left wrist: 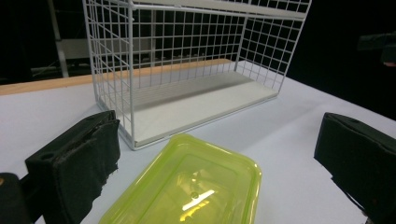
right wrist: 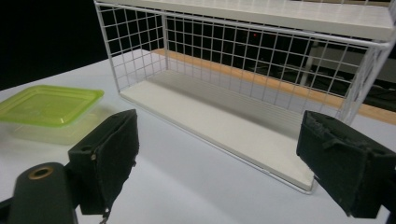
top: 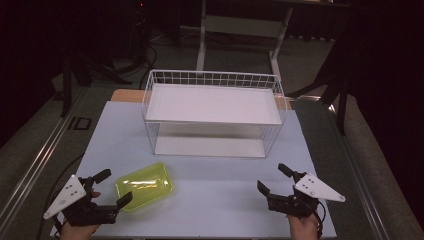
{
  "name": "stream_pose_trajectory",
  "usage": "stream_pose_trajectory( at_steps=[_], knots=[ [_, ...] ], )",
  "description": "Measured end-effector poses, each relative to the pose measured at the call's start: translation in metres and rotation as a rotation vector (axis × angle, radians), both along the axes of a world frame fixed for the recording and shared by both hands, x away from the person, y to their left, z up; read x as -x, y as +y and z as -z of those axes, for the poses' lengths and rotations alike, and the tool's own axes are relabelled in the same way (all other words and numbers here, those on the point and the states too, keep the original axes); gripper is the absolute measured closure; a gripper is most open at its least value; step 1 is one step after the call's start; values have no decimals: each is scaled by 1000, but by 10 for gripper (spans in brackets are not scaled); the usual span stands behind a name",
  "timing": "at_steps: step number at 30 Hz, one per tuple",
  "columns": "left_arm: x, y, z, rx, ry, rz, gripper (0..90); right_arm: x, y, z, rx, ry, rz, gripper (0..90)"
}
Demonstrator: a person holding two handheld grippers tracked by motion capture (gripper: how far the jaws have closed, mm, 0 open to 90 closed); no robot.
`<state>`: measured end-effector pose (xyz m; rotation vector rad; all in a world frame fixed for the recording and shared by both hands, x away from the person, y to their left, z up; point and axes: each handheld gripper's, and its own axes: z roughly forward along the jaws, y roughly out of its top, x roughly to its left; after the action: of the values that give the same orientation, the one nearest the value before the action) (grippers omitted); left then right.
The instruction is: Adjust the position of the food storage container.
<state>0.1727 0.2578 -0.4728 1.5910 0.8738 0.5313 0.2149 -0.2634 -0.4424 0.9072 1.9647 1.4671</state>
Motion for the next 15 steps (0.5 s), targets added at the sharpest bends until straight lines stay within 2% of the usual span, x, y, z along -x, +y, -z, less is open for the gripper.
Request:
stream_pose_trajectory(
  at_steps=[7, 12, 15],
  knots=[
    [-2, -2, 0, 0, 3, 12, 9, 1, 0, 0, 3, 5, 1, 131],
    [-2, -3, 2, 11, 24, 25, 9, 1, -1, -1, 2, 0, 9, 131],
    [-6, -3, 2, -14, 58, 57, 10, 1, 1, -1, -3, -1, 7, 131]
  ],
)
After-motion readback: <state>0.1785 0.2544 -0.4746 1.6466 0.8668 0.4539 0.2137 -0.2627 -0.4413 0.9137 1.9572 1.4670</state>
